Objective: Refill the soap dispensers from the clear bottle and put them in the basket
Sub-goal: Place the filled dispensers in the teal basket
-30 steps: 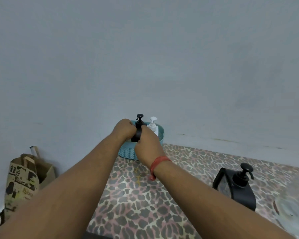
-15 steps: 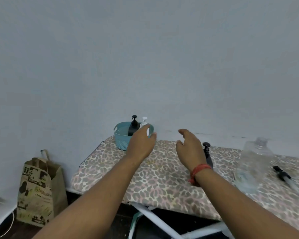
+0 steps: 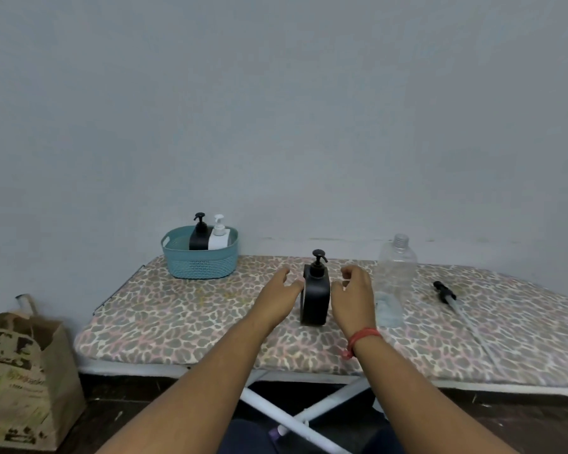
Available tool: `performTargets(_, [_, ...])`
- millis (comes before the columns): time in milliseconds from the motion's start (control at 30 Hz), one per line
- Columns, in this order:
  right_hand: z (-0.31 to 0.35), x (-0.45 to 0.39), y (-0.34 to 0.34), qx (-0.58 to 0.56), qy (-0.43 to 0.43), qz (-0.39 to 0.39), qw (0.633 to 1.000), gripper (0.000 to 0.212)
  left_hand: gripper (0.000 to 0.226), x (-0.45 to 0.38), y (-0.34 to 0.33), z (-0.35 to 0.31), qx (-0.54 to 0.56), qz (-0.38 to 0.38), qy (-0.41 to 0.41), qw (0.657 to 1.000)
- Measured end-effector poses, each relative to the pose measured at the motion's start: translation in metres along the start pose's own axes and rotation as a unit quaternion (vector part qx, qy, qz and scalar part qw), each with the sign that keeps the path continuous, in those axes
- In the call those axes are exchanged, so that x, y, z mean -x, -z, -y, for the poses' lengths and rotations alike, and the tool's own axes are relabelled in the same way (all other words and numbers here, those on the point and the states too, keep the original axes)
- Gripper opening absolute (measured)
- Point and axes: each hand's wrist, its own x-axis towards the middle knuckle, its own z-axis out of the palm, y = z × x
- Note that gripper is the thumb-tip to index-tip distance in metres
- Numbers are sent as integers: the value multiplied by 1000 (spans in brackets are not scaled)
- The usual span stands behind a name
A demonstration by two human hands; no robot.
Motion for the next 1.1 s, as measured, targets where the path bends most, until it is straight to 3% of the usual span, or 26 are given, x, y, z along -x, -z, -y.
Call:
performTargets(100, [-15,0,-5,-34,-54,80,995,40,63,0,-11,0,31,15,10,999])
performTargets(233, [-23,-1,-12,-85,-66,145,984,41,58,-4,-22,0,65,24,3,998])
performTargets(367, [-21,2,-18,-119,-67,158,978,23,47,-6,-31,1,67,30,-13,997])
performTargets(600, [-3,7,-36,-141,-26,138,980,29,44,-10,-19,-5,76,-7,-25,997])
performTargets(967, [132,19,-154,-175,98,197,960,23,35,-5,142,-8,84,-191,-72,975])
performTargets(1100, [182,10,-209,-167,124,227,952,28,31,-22,215,-6,64,-223,-70,970])
